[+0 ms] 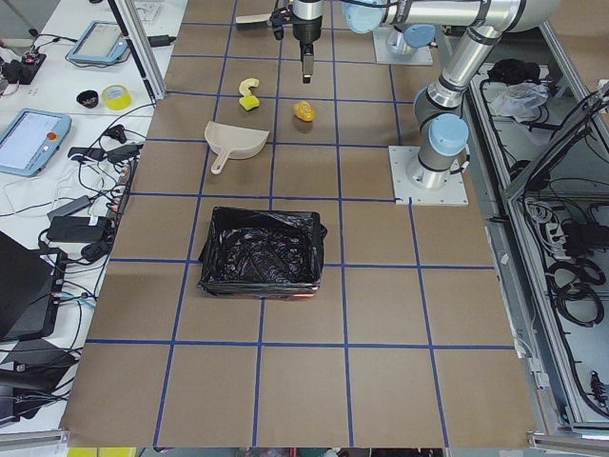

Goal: Sweep and dump trash into bin
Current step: 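Grasp the beige dustpan handle with the left gripper while the right descends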

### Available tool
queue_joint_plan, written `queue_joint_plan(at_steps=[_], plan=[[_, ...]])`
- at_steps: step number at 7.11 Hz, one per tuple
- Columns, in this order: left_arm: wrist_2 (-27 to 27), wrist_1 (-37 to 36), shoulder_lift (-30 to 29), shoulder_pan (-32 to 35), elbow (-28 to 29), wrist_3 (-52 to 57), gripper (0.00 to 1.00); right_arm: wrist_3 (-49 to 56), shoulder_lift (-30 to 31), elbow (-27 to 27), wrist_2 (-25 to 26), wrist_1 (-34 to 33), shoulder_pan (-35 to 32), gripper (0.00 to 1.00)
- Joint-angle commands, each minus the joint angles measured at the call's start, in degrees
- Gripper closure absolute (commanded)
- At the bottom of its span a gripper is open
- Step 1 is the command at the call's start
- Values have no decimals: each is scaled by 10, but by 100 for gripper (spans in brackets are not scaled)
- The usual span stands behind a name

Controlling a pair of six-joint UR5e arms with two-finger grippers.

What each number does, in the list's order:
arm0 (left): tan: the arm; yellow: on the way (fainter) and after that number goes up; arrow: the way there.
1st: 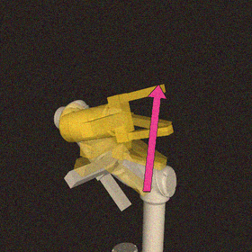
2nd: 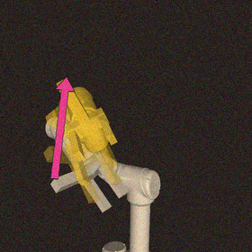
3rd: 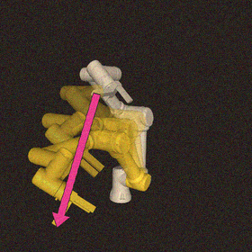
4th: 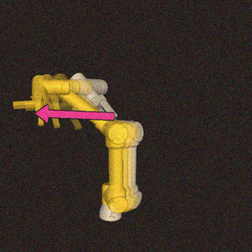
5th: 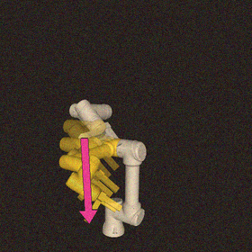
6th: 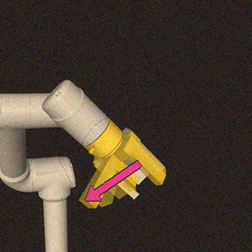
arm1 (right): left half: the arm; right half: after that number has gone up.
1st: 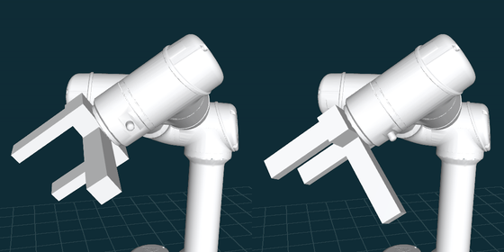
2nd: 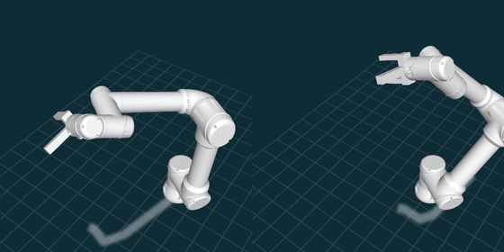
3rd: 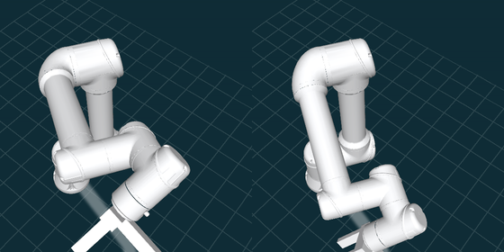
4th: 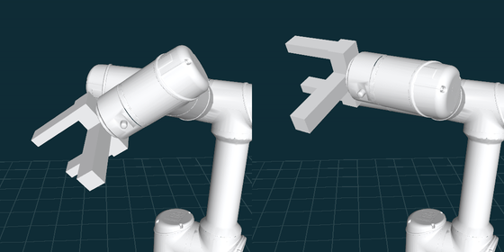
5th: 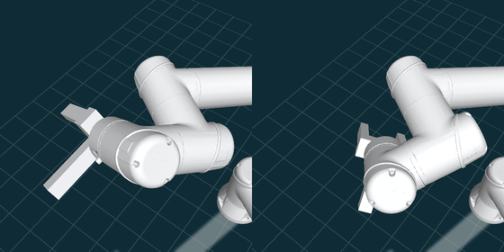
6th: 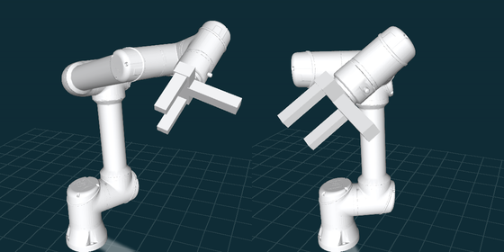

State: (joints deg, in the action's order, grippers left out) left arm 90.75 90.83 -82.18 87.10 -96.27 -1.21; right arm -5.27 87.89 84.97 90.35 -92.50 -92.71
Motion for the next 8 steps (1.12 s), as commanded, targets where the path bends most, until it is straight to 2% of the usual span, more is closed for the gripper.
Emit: queue_joint_plan(at_steps=[1, 6, 8], plan=[[0, 0, -1, 0, -1, 2, 0, 1, 0, 0, 1, 0, 1, 0], [0, -6, -8, -3, 0, 2, 0, 1, 0, 1, 1, 0, 1, 0], [-4, -9, -17, -25, 7, -8, 0, 10, -2, 1, 4, 0, 5, 0]])
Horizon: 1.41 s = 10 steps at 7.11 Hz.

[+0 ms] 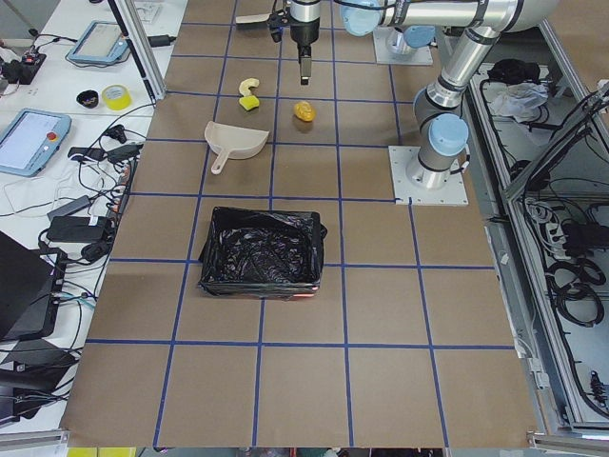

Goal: Sweep and dump trash into bin
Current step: 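Grasp the beige dustpan handle with the left gripper while the right descends, then grasp the white brush handle with the right gripper while the left gripper holds the dustpan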

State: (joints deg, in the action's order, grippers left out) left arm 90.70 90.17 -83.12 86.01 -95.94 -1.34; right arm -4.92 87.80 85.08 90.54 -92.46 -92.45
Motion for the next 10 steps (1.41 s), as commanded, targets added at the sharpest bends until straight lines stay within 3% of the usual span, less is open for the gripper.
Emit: queue_joint_plan(at_steps=[1, 3, 4, 6, 7, 8, 10], plan=[[-14, -34, -18, -28, 8, -51, 0, 29, -3, 0, 9, 1, 9, 0], [-12, -73, -22, -58, 8, -253, 0, 104, -11, 28, 9, 18, 81, 0], [-7, -86, -27, -65, 4, -275, 0, 187, -11, 52, 9, 21, 125, 0], [-7, -177, -69, -66, -6, -334, 3, 387, -41, 93, 1, 5, 209, 0], [-7, -184, -98, -66, -7, -354, 3, 455, -53, 114, 8, -23, 239, 0], [-10, -220, -124, -66, -8, -412, 0, 516, -83, 144, 8, -100, 259, 0], [30, -268, -184, -66, 8, -535, 0, 541, -148, 170, 4, -196, 269, 0]])
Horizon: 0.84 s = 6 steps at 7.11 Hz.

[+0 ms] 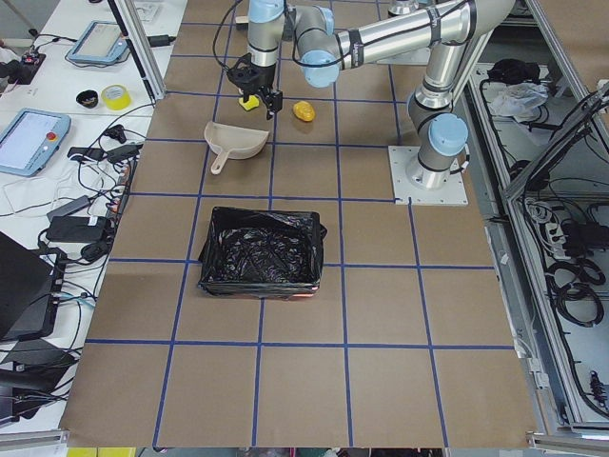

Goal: Sweep and dump trash into bin
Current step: 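Grasp the white brush handle with the right gripper while the left gripper holds the dustpan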

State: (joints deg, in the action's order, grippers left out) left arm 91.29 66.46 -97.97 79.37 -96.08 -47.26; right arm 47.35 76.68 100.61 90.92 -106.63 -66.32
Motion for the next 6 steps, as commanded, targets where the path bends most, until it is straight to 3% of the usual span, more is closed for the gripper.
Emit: queue_joint_plan(at_steps=[1, 3, 4, 6], plan=[[24, -42, -77, 0, 33, -131, 0, 16, -71, 14, 2, -91, 8, 0], [24, -44, -166, 0, 111, -206, 1, 16, -81, 13, 6, -94, 8, 0], [24, -46, -200, 1, 120, -242, 1, 15, -80, 13, 7, -93, 8, 7], [22, -116, -256, 2, 121, -254, 1, 17, -79, 13, 7, -92, 8, 19]])
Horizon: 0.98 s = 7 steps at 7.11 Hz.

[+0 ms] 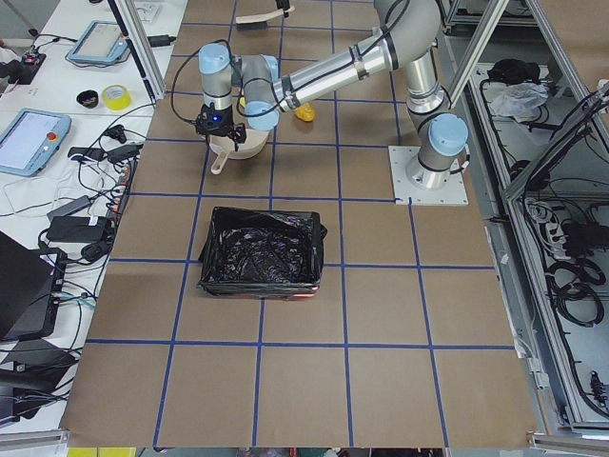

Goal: Sweep and dump trash into bin
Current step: 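Grasp the white brush handle with the right gripper while the left gripper holds the dustpan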

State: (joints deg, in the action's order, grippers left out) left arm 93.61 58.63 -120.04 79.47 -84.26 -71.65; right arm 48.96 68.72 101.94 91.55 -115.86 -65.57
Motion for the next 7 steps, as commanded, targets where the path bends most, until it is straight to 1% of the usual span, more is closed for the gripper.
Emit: queue_joint_plan(at_steps=[1, 2, 3, 4, 5, 6, 7], plan=[[-1, -52, -48, 2, 2, -6, 1, -1, 1, -3, 1, 3, 0, 35], [-1, -52, -52, 4, 2, -9, 1, -1, 1, -3, 1, 3, 0, 54], [0, -52, -56, 6, 1, -11, 1, -1, 1, -3, 1, 2, 0, 63], [1, -46, -50, 7, -2, -12, 3, -2, 0, -2, 2, 2, 0, 66], [0, -52, -49, 9, -6, -11, 33, -2, 0, -2, 2, 2, 0, 69], [-1, -54, -44, 9, -6, 14, 78, -3, 1, -3, 2, 3, 0, 72], [-1, -53, -42, 10, -7, 23, 100, -5, 2, -4, 2, 5, 0, 74]])
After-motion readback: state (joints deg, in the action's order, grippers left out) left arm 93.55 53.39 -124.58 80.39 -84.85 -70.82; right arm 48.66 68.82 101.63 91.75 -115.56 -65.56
